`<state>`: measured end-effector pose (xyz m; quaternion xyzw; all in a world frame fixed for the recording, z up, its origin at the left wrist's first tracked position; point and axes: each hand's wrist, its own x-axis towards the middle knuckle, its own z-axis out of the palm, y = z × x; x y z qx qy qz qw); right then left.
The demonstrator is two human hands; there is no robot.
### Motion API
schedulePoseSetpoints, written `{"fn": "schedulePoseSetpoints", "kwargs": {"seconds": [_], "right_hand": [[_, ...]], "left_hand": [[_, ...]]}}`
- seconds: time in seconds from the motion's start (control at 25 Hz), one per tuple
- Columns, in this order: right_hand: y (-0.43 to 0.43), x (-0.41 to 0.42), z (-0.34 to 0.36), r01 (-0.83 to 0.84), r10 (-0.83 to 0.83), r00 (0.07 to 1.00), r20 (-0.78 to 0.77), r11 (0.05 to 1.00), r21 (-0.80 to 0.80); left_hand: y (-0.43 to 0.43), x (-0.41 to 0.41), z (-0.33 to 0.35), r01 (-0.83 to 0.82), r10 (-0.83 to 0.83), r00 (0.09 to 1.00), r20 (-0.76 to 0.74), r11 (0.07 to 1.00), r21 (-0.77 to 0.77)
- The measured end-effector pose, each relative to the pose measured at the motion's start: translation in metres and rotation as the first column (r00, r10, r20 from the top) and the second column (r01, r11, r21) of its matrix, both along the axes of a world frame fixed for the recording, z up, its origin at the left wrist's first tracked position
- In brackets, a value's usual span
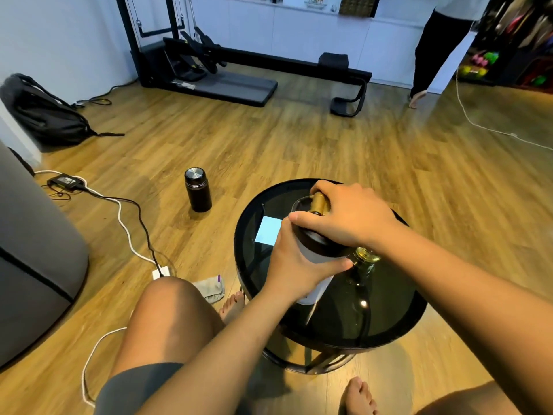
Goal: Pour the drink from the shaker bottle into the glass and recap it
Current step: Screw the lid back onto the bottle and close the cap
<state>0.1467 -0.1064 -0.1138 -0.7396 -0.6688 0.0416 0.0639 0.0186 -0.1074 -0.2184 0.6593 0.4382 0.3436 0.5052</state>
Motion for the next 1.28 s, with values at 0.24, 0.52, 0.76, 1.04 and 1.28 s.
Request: {"fn": "schedulePoseSetpoints", "kwargs": {"seconds": [0.24,0.52,0.76,1.04,1.28], "right_hand": [[0.002,0.007,0.01,-0.14,0.139,0.99,-0.02,0.988,-0.058],[-0.01,-0.005,-0.011,0.179,-0.175,0.983,-0.049,0.98,0.091],[-0.018,0.014,0.012,-0.138,0.132,0.98,-0.151,0.99,-0.033],[-0.027,-0.02,-0.006,0.372,-0.318,0.878,-0.357,0.924,0.091],[-0.082,-0.025,0.012,0.259,-0.266,0.952,-0.152,0.964,-0.066]], "left_hand": [[0.024,-0.009,0.001,0.188,-0.187,0.982,0.017,0.98,-0.07],[-0.018,0.028,-0.007,-0.108,0.107,0.993,0.049,0.994,0.02],[0.024,0.002,0.003,0.213,-0.212,0.977,0.018,0.976,-0.039],[-0.008,0.025,-0.009,-0.033,0.032,0.999,0.01,0.999,0.037],[-0.006,0.023,-0.005,-0.004,0.006,1.0,-0.025,0.999,0.053]]}}
